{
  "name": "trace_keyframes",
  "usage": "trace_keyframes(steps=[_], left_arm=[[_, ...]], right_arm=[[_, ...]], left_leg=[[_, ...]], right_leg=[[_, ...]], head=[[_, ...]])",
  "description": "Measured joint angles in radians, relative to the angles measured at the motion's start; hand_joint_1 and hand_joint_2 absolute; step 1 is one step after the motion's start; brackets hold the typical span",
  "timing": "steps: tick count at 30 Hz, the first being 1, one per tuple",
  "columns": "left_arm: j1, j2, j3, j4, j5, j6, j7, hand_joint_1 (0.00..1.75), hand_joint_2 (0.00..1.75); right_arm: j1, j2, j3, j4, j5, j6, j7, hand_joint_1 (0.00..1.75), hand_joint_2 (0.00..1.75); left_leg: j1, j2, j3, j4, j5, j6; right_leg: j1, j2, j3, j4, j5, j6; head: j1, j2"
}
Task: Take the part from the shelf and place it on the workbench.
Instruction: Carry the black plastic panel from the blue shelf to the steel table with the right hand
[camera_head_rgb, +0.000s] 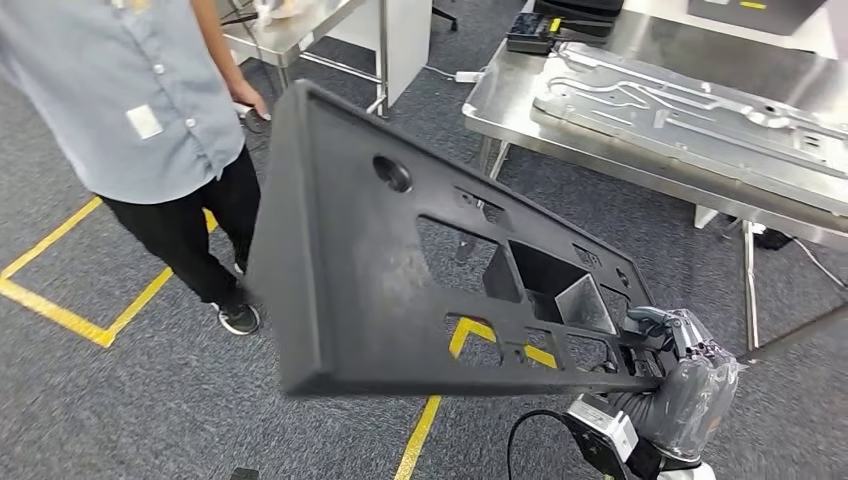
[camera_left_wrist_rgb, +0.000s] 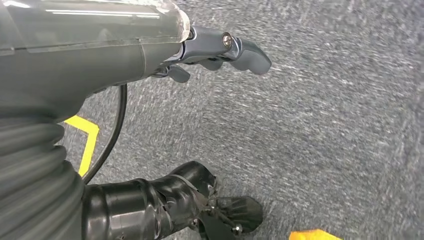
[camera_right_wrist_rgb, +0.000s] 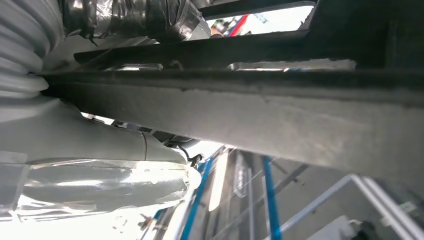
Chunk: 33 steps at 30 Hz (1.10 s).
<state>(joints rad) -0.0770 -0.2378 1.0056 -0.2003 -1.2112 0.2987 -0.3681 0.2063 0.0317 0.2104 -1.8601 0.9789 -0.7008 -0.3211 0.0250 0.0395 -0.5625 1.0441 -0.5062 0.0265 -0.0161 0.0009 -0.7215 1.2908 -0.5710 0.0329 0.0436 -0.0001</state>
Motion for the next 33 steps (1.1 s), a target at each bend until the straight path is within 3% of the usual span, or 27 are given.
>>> trace_keyframes(steps=[2, 3, 5, 7, 8, 10, 11, 13, 14, 15, 16, 18, 20, 22, 23, 25, 27, 29, 30, 31, 33], left_arm=[[-0.001, 0.0, 0.0, 0.0, 0.0, -0.001, 0.0, 0.0, 1.75], [-0.002, -0.001, 0.0, 0.0, 0.0, -0.001, 0.0, 0.0, 1.75], [-0.003, -0.001, 0.001, 0.0, -0.001, -0.002, -0.001, 0.0, 1.75], [-0.005, -0.002, 0.001, 0.0, -0.001, -0.003, -0.001, 0.0, 1.75], [-0.006, -0.002, 0.001, 0.0, -0.002, -0.003, -0.001, 0.0, 1.75], [-0.007, -0.002, 0.001, 0.0, -0.002, -0.003, -0.001, 0.0, 1.75], [-0.007, -0.002, 0.001, 0.0, -0.002, -0.003, -0.002, 0.0, 1.75], [-0.005, -0.002, 0.001, 0.0, -0.002, -0.003, -0.002, 0.0, 1.75], [-0.003, -0.002, 0.001, 0.0, -0.002, -0.003, -0.001, 0.0, 1.75], [-0.001, -0.001, 0.002, 0.0, -0.002, -0.003, -0.001, 0.0, 1.75], [0.0, -0.001, 0.002, 0.0, -0.002, -0.003, -0.001, 0.0, 1.75], [0.0, 0.001, 0.002, 0.0, -0.002, -0.003, -0.001, 0.0, 1.75], [-0.001, 0.002, 0.002, 0.0, -0.002, -0.003, -0.001, 0.0, 1.75], [-0.003, 0.001, 0.002, 0.0, -0.002, -0.003, -0.001, 0.0, 1.75], [-0.003, 0.001, 0.002, 0.0, -0.002, -0.003, -0.002, 0.0, 1.75], [-0.003, 0.0, 0.002, 0.0, -0.002, -0.003, -0.002, 0.0, 1.75], [-0.002, 0.0, 0.002, 0.0, -0.002, -0.003, -0.002, 0.0, 1.75], [0.0, 0.0, 0.003, 0.0, -0.002, -0.003, -0.002, 0.0, 1.75], [0.0, 0.0, 0.003, 0.0, -0.002, -0.003, -0.002, 0.0, 1.75], [0.0, 0.0, 0.003, 0.0, -0.002, -0.003, -0.002, 0.0, 1.75], [-0.001, -0.001, 0.003, 0.0, -0.002, -0.003, -0.002, 0.0, 1.75]], right_arm=[[0.0, 0.0, 0.0, 0.0, 0.0, 0.0, 0.0, 1.75, 1.75], [-0.001, 0.0, 0.0, 0.0, 0.0, 0.0, 0.0, 1.75, 1.75], [-0.002, 0.0, 0.0, 0.0, 0.0, 0.0, 0.0, 1.75, 1.75], [-0.002, 0.0, 0.0, 0.0, -0.001, 0.0, 0.002, 1.75, 1.75], [-0.001, 0.0, 0.0, 0.0, -0.001, 0.0, 0.003, 1.75, 1.75], [-0.003, 0.0, 0.0, 0.001, -0.002, 0.0, 0.004, 1.75, 1.75], [-0.004, 0.0, -0.001, 0.001, -0.002, 0.0, 0.004, 1.75, 1.75], [-0.006, 0.0, -0.001, 0.002, -0.002, 0.0, 0.004, 1.75, 1.75], [-0.006, 0.0, -0.001, 0.003, -0.002, 0.0, 0.004, 1.75, 1.75], [-0.006, 0.0, -0.001, 0.003, -0.002, 0.0, 0.004, 1.75, 1.75], [-0.005, 0.0, -0.001, 0.003, -0.002, 0.0, 0.004, 1.75, 1.75], [-0.006, 0.0, -0.001, 0.004, -0.002, 0.0, 0.004, 1.75, 1.75], [-0.007, 0.0, -0.001, 0.005, -0.002, 0.0, 0.004, 1.75, 1.75], [-0.006, 0.0, -0.001, 0.005, -0.002, 0.0, 0.004, 1.75, 1.75], [-0.004, 0.0, -0.001, 0.005, -0.002, 0.0, 0.004, 1.75, 1.75], [-0.005, -0.001, 0.0, 0.005, -0.002, 0.0, 0.004, 1.75, 1.75], [-0.008, -0.001, 0.0, 0.005, -0.002, 0.0, 0.004, 1.75, 1.75], [-0.007, -0.001, 0.0, 0.006, -0.002, 0.0, 0.004, 1.75, 1.75], [-0.007, -0.002, 0.0, 0.006, -0.002, 0.0, 0.004, 1.75, 1.75], [-0.007, -0.002, 0.0, 0.006, -0.002, 0.0, 0.004, 1.75, 1.75], [-0.007, -0.002, 0.0, 0.006, -0.002, 0.0, 0.005, 1.75, 1.75]], left_leg=[[0.0, 0.021, 0.012, -0.002, -0.008, -0.004], [-0.002, 0.03, 0.018, -0.003, -0.012, -0.007], [-0.005, 0.046, 0.026, -0.008, -0.015, -0.016], [-0.007, 0.063, 0.034, -0.017, -0.018, -0.027], [-0.007, 0.059, 0.037, -0.014, -0.024, -0.032], [-0.007, 0.021, 0.017, 0.044, -0.063, -0.036], [-0.005, -0.005, -0.01, 0.103, -0.092, -0.035], [-0.005, -0.027, -0.077, 0.227, -0.136, -0.036], [-0.005, -0.03, -0.097, 0.254, -0.133, -0.036], [-0.005, -0.032, -0.1, 0.243, -0.109, -0.035], [-0.005, -0.037, -0.086, 0.196, -0.069, -0.033], [-0.004, -0.082, -0.04, 0.07, -0.003, -0.024], [-0.006, -0.119, -0.016, 0.008, 0.014, -0.018], [-0.008, -0.107, -0.011, 0.001, 0.014, -0.012], [-0.007, -0.096, -0.008, -0.006, 0.017, -0.007], [-0.001, -0.07, 0.001, -0.02, 0.023, 0.004], [-0.001, -0.044, 0.006, -0.025, 0.021, 0.008], [-0.001, -0.015, 0.009, -0.025, 0.016, 0.007], [0.0, -0.002, 0.012, -0.025, 0.012, 0.005], [0.001, 0.01, 0.017, -0.025, 0.008, 0.002], [0.0, 0.031, 0.031, -0.026, -0.001, -0.007]], right_leg=[[0.004, -0.028, 0.063, -0.131, 0.073, -0.008], [0.011, -0.047, 0.092, -0.19, 0.094, -0.014], [0.023, -0.067, 0.114, -0.241, 0.101, -0.026], [0.023, -0.047, 0.115, -0.25, 0.104, -0.036], [0.02, -0.037, 0.119, -0.258, 0.107, -0.041], [0.013, -0.017, 0.131, -0.274, 0.113, -0.054], [0.013, -0.008, 0.133, -0.275, 0.113, -0.058], [0.015, 0.017, 0.133, -0.272, 0.111, -0.064], [0.016, 0.032, 0.133, -0.269, 0.109, -0.066], [0.017, 0.047, 0.134, -0.265, 0.107, -0.065], [0.018, 0.062, 0.135, -0.261, 0.104, -0.064], [0.018, 0.087, 0.133, -0.249, 0.097, -0.058], [0.014, 0.108, 0.124, -0.241, 0.093, -0.046], [0.009, 0.128, 0.117, -0.242, 0.096, -0.032], [0.009, 0.121, 0.116, -0.24, 0.095, -0.026], [0.011, 0.072, 0.095, -0.197, 0.069, -0.014], [0.008, 0.019, 0.033, -0.08, 0.011, -0.002], [-0.001, 0.006, -0.023, 0.017, -0.017, 0.008], [-0.005, 0.002, -0.025, 0.015, -0.002, 0.011], [-0.007, -0.005, -0.004, -0.029, 0.032, 0.013], [-0.003, -0.039, 0.07, -0.171, 0.097, 0.009]], head=[[0.0, 0.0], [0.0, 0.0], [0.0, 0.0], [0.0, 0.0], [-0.001, 0.0], [-0.002, 0.0], [-0.002, 0.0], [-0.002, 0.0], [-0.002, 0.0], [-0.002, 0.0], [-0.002, 0.0], [-0.002, 0.0], [-0.002, 0.0], [-0.002, 0.0], [-0.002, 0.0], [0.001, 0.0], [0.003, 0.0], [0.003, 0.0], [0.003, 0.0], [0.003, 0.0], [0.003, 0.0]])
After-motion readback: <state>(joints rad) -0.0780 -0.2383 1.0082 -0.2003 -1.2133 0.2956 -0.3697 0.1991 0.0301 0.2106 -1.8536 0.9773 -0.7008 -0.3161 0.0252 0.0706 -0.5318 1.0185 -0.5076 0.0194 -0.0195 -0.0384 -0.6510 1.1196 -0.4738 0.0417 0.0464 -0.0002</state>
